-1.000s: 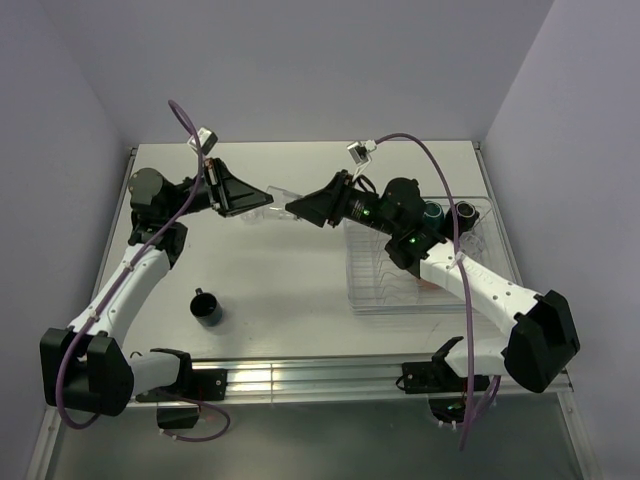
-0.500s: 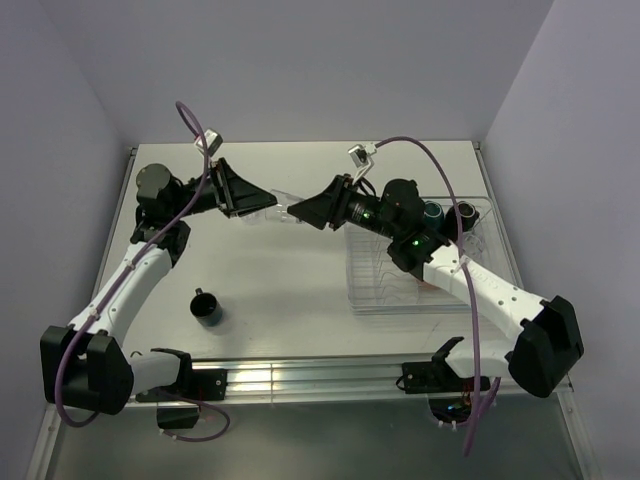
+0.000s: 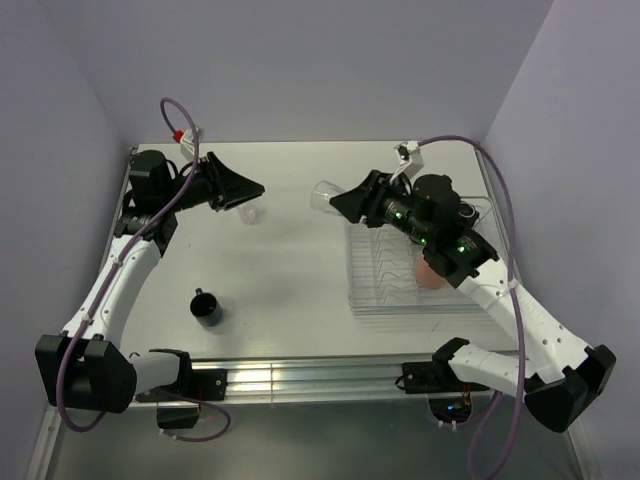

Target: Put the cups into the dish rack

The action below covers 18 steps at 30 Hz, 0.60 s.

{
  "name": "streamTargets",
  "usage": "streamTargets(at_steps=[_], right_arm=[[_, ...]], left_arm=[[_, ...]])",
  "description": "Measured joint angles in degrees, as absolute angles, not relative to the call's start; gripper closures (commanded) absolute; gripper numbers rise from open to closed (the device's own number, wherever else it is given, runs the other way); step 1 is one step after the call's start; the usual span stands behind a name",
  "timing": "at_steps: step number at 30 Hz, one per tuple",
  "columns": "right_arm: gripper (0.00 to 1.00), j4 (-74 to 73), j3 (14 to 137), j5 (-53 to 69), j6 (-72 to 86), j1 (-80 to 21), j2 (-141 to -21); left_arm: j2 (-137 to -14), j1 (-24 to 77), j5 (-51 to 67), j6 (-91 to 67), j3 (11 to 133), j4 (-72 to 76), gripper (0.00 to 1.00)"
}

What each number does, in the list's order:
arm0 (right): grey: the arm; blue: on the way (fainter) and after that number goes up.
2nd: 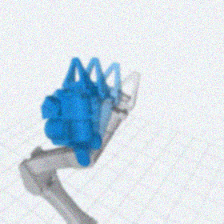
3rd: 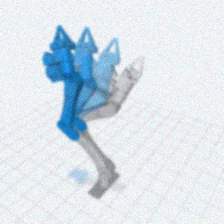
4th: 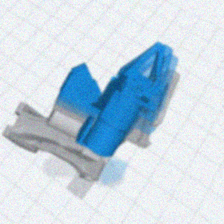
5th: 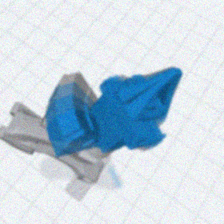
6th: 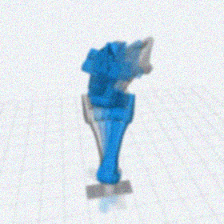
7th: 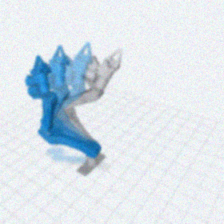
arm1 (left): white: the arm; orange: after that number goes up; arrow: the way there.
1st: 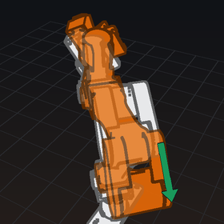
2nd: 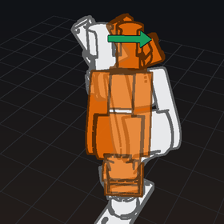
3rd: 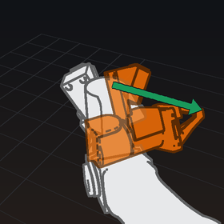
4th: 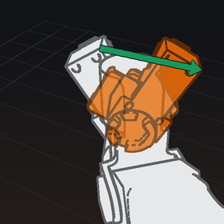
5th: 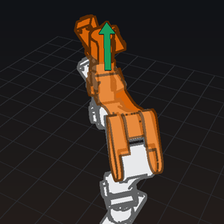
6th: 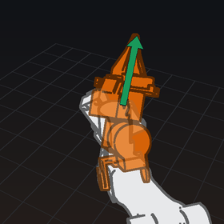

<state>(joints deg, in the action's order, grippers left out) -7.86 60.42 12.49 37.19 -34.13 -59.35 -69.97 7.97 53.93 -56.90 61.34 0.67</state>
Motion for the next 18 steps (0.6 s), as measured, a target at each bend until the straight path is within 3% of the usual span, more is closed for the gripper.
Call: streamTargets(at_steps=[9,18], right_arm=[[1.00,-30.11,67.46,-2.35,30.13,-25.98,-67.48],[1.00,-37.34,68.82,-6.26,26.20,-26.00,-81.91]], left_arm=[[-70.08,5.61,45.25,-45.50,63.55,-15.92,0.60],[-71.07,5.58,39.53,-39.48,65.93,-23.73,0.61]])
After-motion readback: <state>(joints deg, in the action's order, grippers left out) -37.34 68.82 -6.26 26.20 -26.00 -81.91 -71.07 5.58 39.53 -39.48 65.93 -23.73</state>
